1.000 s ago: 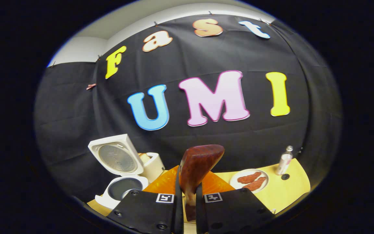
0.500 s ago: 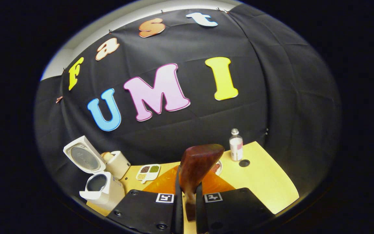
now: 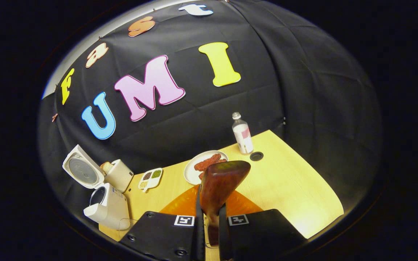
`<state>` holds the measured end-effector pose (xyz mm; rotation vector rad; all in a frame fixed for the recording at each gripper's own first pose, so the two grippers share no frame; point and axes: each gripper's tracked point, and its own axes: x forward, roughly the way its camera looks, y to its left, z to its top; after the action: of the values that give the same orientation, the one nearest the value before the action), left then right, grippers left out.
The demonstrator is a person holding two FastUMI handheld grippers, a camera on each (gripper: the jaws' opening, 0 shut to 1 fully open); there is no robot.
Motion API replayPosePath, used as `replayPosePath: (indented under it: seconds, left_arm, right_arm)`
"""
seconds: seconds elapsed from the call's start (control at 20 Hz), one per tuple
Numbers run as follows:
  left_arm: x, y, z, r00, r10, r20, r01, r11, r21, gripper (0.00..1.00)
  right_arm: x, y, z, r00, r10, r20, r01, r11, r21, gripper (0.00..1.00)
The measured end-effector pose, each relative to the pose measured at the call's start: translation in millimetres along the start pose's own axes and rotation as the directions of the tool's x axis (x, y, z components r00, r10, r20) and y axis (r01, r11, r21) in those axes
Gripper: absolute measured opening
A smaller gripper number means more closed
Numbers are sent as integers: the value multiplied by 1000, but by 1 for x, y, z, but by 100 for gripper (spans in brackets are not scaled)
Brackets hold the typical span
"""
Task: Close the left gripper, press the button to open the rice cooker; take a wooden spoon from the chopstick holder with the right hand, scoop a spoonful of rice and pour it into the rice cooker, then put the wooden spoon back into the chopstick holder.
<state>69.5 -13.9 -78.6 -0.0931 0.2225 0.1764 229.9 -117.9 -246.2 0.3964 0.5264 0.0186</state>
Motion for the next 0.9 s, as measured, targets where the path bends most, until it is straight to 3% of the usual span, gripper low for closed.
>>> replayPosePath:
  seconds: [0.05, 0.45, 0.65, 0.75, 0.9]
  left_arm:
    - [0, -1, 1, 1000, 9, 4, -9, 1000, 1, 96]
    - [-30, 18, -16, 991, 134, -17, -134, 991, -11, 96]
    - [-42, 37, -15, 979, 204, -2, -204, 978, -34, 95]
    - [-41, 53, -7, 973, 231, 16, -230, 972, -39, 95]
    - [-34, 83, 19, 963, 262, 60, -261, 965, -23, 96]
  right_arm:
    - [2, -3, -11, 1000, 2, -25, -1, 1000, 16, 19]
    - [33, -10, -55, 995, 8, -97, -7, 1000, 15, 22]
    - [28, -13, -50, 996, -4, -85, 4, 1000, -2, 27]
    - [20, -19, -46, 997, -19, -79, 18, 1000, -17, 99]
    - [-1, -30, -37, 997, -57, -43, 54, 996, -67, 98]
